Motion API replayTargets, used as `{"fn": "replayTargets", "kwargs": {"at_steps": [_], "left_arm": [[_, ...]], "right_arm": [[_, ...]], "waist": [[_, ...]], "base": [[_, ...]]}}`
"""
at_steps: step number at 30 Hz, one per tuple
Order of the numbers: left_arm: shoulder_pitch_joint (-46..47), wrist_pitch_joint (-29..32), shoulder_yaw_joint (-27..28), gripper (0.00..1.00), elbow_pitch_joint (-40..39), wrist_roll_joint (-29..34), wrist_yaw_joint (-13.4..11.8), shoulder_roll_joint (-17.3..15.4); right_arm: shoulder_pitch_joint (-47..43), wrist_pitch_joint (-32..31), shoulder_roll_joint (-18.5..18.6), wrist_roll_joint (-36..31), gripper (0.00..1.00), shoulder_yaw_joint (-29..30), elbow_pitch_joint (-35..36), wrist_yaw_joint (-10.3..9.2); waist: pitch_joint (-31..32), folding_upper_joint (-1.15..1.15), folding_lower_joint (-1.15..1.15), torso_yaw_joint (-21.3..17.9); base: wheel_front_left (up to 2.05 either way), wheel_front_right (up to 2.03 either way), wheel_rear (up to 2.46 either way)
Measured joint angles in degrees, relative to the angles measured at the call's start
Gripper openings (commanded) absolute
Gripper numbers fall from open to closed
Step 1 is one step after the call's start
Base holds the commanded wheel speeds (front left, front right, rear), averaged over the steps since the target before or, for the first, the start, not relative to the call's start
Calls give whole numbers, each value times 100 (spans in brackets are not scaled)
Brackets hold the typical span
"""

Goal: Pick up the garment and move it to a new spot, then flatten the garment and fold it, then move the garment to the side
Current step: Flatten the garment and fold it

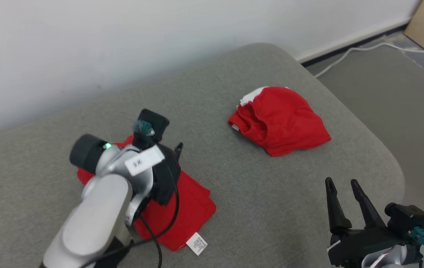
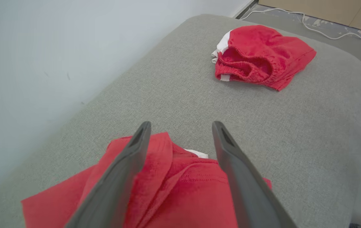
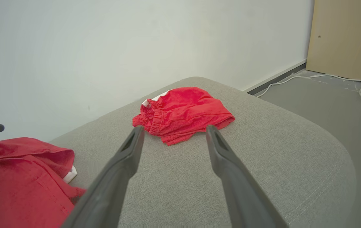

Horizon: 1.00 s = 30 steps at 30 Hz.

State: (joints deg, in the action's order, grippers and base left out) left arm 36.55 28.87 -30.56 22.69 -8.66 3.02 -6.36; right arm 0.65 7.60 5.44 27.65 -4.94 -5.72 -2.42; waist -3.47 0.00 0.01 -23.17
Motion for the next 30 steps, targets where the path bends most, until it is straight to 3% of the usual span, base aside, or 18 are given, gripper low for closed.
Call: {"fn": "replayTargets", "kwargs": {"at_steps": [9,23,25,26,30], "left_arm": [[648,899,-124,100,767,334,-55,-100],[888,1220,-141,100,1536,425,-134,-110],[893,1240,-142,42,1604,453,-148,-140],[897,1251,-145,0,1649,453,-146,-148],[899,1251,-131,0,1738,438,-147,-142]], "right_arm": [[132,64,-96,59,100,-75,-38,42],[357,158,-141,85,100,-154,-233,48],[380,159,-144,85,100,-205,-276,70],[389,160,-144,83,100,-216,-296,86],[446,200,-145,83,100,-236,-328,93]], "waist": [[-482,0,0,-284],[-619,0,0,-271],[-603,0,0,-251],[-600,0,0,-248],[-586,0,0,-243]], "base": [[0,0,0],[0,0,0],[0,0,0],[0,0,0],[0,0,0]]}}
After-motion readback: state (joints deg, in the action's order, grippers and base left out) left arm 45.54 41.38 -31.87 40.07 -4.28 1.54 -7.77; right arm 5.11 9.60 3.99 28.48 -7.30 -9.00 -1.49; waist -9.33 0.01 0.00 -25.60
